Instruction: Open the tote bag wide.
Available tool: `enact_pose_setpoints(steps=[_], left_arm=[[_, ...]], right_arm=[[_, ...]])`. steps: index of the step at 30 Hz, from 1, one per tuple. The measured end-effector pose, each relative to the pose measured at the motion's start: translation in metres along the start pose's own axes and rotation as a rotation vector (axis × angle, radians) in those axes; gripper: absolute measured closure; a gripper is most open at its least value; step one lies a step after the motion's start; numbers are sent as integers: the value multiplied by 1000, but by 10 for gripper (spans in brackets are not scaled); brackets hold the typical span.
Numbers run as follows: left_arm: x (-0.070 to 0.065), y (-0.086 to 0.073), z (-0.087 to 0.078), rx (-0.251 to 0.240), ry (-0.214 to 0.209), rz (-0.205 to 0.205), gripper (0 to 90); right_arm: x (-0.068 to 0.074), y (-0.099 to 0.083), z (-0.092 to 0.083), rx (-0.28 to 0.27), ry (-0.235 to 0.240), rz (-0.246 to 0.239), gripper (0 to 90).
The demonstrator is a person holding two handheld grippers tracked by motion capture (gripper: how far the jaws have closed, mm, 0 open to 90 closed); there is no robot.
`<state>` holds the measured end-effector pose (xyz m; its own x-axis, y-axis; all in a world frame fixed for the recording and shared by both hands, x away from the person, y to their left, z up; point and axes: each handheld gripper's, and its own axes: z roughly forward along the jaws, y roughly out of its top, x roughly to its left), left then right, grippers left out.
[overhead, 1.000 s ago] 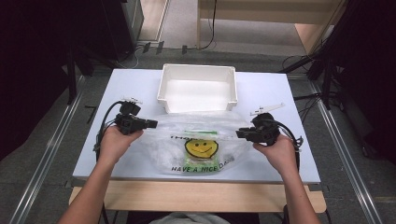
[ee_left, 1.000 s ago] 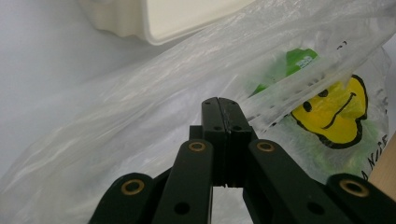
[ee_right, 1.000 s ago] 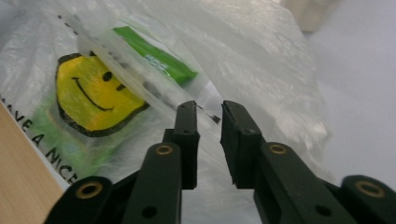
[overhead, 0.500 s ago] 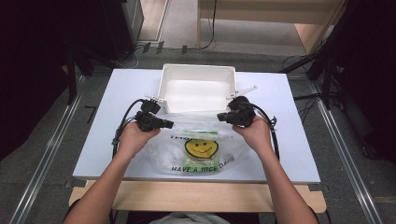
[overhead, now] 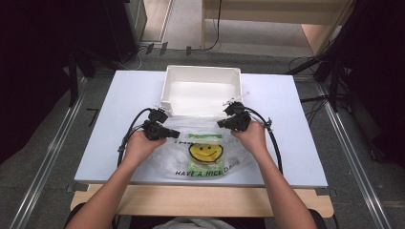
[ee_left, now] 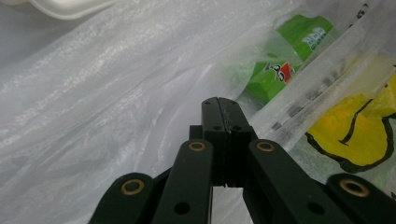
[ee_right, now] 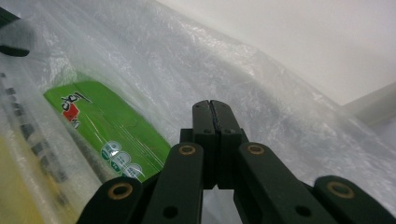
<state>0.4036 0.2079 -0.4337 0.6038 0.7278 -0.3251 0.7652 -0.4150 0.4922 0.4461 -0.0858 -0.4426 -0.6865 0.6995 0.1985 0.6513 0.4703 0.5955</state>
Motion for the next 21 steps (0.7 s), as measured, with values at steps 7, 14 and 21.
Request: enact_pose_setpoints(steps=[7, 14, 21], left_arm=[[-4, -13, 0, 17, -35, 7, 900], [-18, -28, -2, 38, -66, 37, 900], [-36, -44, -6, 25, -100, 76, 900]], right_arm=[[2, -7, 11, 20, -3, 3, 900], [2, -12, 16, 36, -28, 2, 900], [6, -13, 16, 28, -57, -15, 900]])
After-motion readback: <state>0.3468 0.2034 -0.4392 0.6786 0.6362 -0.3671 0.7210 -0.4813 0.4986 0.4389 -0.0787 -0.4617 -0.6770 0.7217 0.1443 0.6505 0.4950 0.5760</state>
